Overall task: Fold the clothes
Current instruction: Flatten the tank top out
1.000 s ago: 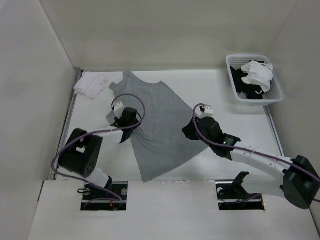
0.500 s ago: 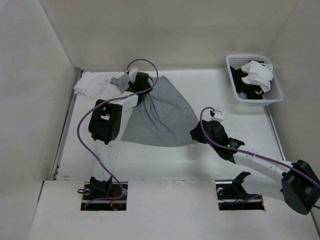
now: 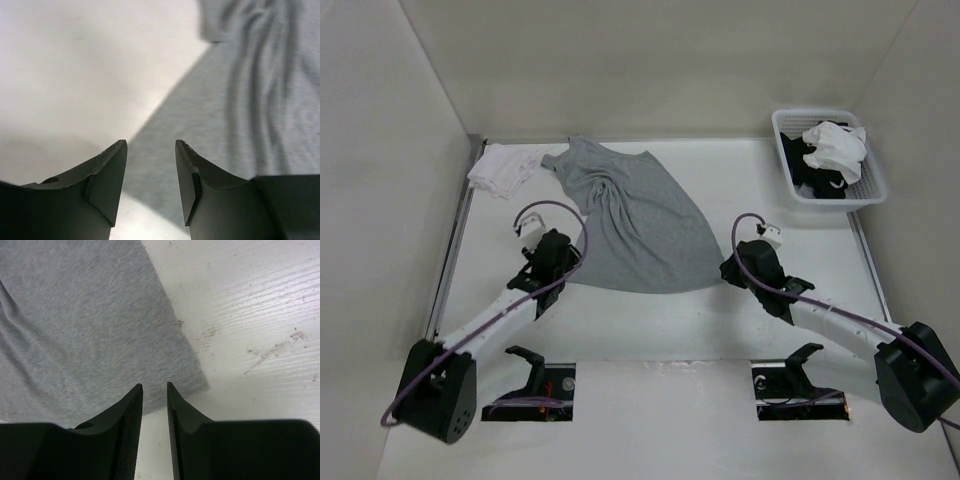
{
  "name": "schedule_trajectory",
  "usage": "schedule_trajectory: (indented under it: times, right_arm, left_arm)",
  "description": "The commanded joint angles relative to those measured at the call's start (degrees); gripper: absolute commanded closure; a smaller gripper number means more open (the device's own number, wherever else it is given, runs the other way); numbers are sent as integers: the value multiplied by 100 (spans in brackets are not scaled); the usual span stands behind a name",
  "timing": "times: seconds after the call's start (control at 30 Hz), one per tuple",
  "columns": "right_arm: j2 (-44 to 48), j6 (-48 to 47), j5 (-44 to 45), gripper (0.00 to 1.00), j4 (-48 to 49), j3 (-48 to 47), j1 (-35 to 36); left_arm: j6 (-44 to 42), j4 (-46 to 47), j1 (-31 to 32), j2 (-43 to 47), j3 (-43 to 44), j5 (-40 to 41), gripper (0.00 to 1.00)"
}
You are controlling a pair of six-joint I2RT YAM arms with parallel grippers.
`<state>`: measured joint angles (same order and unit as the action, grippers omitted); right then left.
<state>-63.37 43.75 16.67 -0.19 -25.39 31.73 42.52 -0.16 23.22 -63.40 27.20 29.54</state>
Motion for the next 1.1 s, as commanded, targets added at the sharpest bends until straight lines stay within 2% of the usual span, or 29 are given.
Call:
schedule_trajectory:
  times: [0.0, 0.1, 0.23, 0.5, 0.8, 0.9, 1.07]
  right_arm:
    - [281, 55, -14, 70, 282, 86, 22]
    - [378, 81, -67, 68, 387, 183, 75]
    - [440, 81, -181, 67, 546, 297, 84]
    - [440, 73, -252, 66, 686, 420, 92]
    - [291, 90, -260, 64, 774, 412, 84]
    - [273, 99, -234, 58, 774, 412, 58]
    - [142, 81, -94, 54, 512, 307, -162]
  left_arm:
    - [616, -1054, -392, 879, -346, -201, 59]
    - [722, -1346, -753, 917, -452, -816, 59]
    - [714, -1004, -877, 575, -610, -1327, 59]
    - [626, -432, -771, -76, -690, -1495, 59]
    - [547, -239, -850, -252, -751, -1504, 77]
    - [494, -221, -885, -226, -751, -1539, 87]
    - [415, -317, -868, 528, -716, -1600, 94]
